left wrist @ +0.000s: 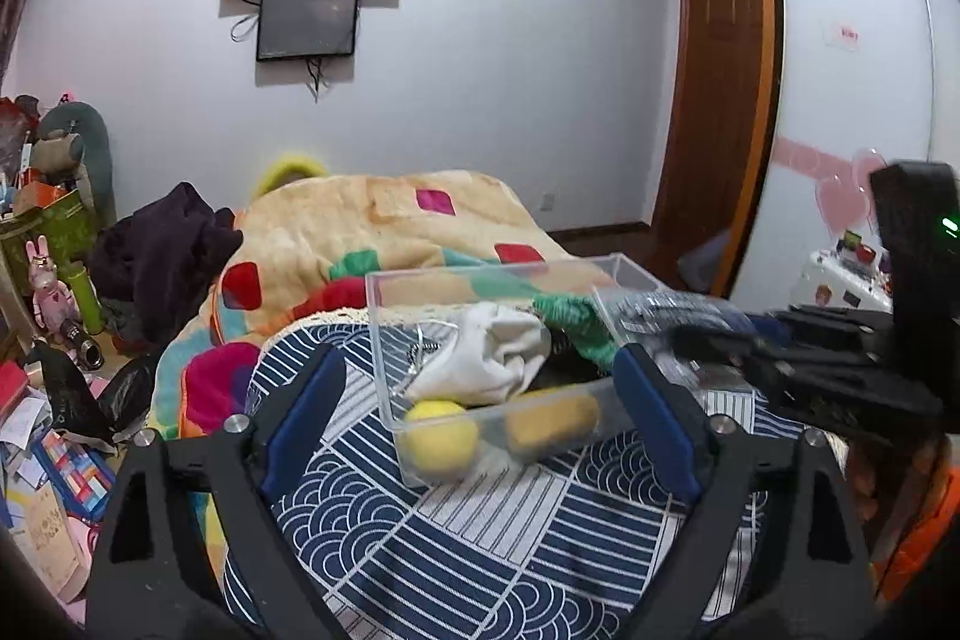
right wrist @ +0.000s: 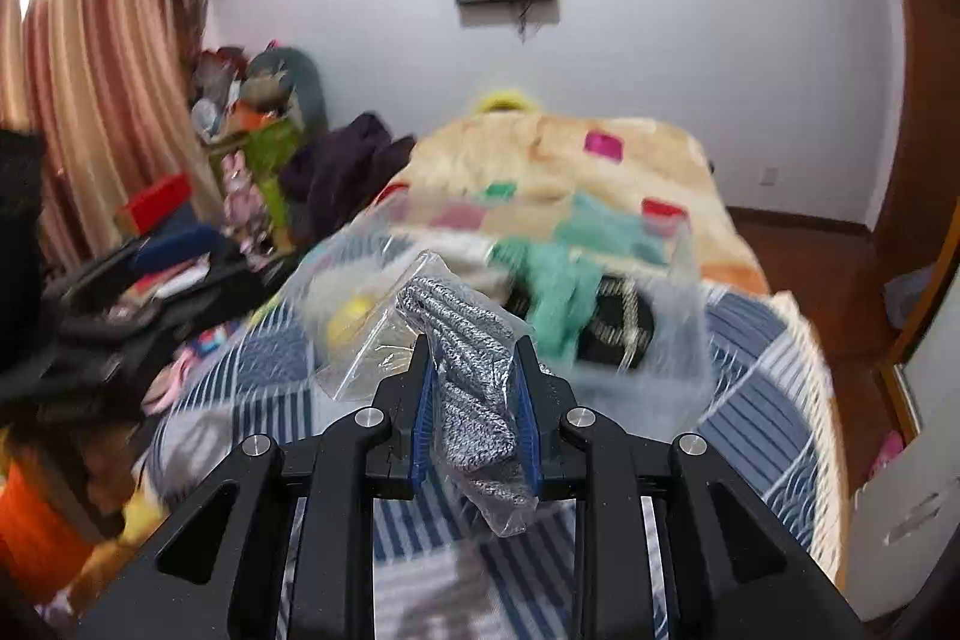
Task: Organize soft objects
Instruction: 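Grasp the bagged grey sock with the right tool and drop it into the box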
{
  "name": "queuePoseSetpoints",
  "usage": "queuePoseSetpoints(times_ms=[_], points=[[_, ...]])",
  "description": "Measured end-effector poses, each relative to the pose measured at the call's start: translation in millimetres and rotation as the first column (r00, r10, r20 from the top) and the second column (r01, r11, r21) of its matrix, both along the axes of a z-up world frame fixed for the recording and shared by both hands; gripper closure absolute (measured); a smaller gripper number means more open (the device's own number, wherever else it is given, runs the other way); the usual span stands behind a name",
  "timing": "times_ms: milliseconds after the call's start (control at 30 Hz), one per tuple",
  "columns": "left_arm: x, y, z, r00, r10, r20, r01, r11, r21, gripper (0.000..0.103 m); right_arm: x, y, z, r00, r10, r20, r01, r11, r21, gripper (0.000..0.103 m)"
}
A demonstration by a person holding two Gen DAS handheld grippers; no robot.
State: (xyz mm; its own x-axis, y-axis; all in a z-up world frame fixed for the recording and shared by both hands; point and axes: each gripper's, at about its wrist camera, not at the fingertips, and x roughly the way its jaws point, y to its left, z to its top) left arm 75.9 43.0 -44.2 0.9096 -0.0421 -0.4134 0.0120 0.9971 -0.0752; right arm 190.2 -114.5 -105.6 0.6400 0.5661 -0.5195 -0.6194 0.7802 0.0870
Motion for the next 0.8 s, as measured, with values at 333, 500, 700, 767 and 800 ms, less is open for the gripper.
queuePoseSetpoints(times_ms=[333,500,700,767,800], points=[[3,3,-2,1.000,0.010,0.012,-0.010,1.000,0.000,0.009,44,29,-16,0.999,-0.026,-0.036,0.024,0.998,-0.052,0.078],[1,5,1,1.000,0.009,0.025,-0.009,1.000,-0.007,0.009,37,40,-26,1.000,-0.019,-0.024,0.015,0.990,-0.143,0.062],[-3,6,13,0.998,0.015,0.059,-0.013,1.000,-0.023,0.009,16,28,-6,0.998,-0.018,0.063,0.027,0.991,-0.135,0.049],[-6,6,20,0.997,0.013,0.079,-0.010,0.999,-0.031,0.009,10,18,5,0.997,-0.023,0.072,0.030,0.994,-0.104,0.048],[-8,6,24,0.996,0.009,0.090,-0.006,0.999,-0.037,0.009,5,10,12,0.997,-0.030,0.074,0.035,0.996,-0.077,0.047]])
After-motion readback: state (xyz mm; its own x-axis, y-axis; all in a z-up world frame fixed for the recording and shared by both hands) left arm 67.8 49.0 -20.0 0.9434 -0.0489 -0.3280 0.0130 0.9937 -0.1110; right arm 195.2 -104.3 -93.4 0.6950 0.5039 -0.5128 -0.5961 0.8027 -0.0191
